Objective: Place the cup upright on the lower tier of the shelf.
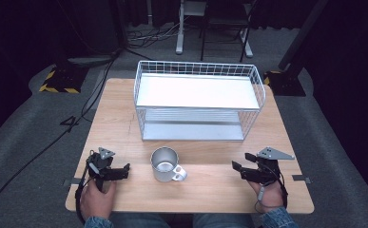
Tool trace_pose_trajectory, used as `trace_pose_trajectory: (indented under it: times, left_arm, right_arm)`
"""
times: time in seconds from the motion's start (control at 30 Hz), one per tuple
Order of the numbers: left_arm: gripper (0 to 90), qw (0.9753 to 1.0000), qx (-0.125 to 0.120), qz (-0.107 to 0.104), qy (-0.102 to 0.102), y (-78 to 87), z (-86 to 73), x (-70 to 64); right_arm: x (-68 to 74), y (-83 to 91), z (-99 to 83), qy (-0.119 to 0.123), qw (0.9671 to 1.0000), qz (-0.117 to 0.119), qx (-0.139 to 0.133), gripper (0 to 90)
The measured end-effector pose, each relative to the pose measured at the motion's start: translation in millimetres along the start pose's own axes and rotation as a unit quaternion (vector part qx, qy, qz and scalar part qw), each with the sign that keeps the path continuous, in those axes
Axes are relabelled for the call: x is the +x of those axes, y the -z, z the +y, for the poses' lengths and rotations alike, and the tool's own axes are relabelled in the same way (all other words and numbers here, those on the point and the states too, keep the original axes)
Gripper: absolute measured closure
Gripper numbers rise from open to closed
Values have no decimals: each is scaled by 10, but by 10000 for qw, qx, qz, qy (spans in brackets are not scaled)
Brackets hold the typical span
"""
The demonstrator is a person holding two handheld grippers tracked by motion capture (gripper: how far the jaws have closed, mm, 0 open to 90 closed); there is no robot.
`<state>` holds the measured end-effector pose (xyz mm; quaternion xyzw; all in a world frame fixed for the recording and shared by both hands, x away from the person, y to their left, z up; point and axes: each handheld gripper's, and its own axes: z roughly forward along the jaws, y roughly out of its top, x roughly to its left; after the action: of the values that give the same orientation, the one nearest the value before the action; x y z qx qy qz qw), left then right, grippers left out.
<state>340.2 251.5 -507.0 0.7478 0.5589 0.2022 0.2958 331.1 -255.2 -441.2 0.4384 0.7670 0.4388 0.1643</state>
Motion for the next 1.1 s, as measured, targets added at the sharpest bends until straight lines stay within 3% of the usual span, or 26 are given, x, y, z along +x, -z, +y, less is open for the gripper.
trace_pose_trajectory:
  times: [0.13, 0.37, 0.6, 0.63, 0.77, 1.0, 1.1]
  left_arm:
    - [5, 10000, 1, 0, 2, 0, 0, 0]
    - [5, 10000, 1, -6, 3, -1, 1, 1]
    - [5, 10000, 0, -6, 5, -1, 1, 1]
    - [5, 10000, 0, -4, 3, -1, 1, 1]
    - [5, 10000, 3, -3, 8, -2, 3, 1]
    - [5, 10000, 2, 0, 8, -2, 3, 2]
    - [5, 10000, 7, 6, 13, -3, 5, 2]
  right_arm:
    - [84, -6, 32, 51, 9999, 128, -33, 321]
    - [391, -81, 133, 265, 9982, 542, -10, 323]
    - [619, -171, 190, 454, 9958, 795, 43, 321]
    - [678, -216, 204, 479, 9938, 998, 107, 355]
    - [795, -287, 236, 526, 9905, 1263, 142, 370]
    - [984, -431, 247, 578, 9878, 1418, 296, 377]
    - [1116, -519, 243, 733, 9858, 1455, 397, 406]
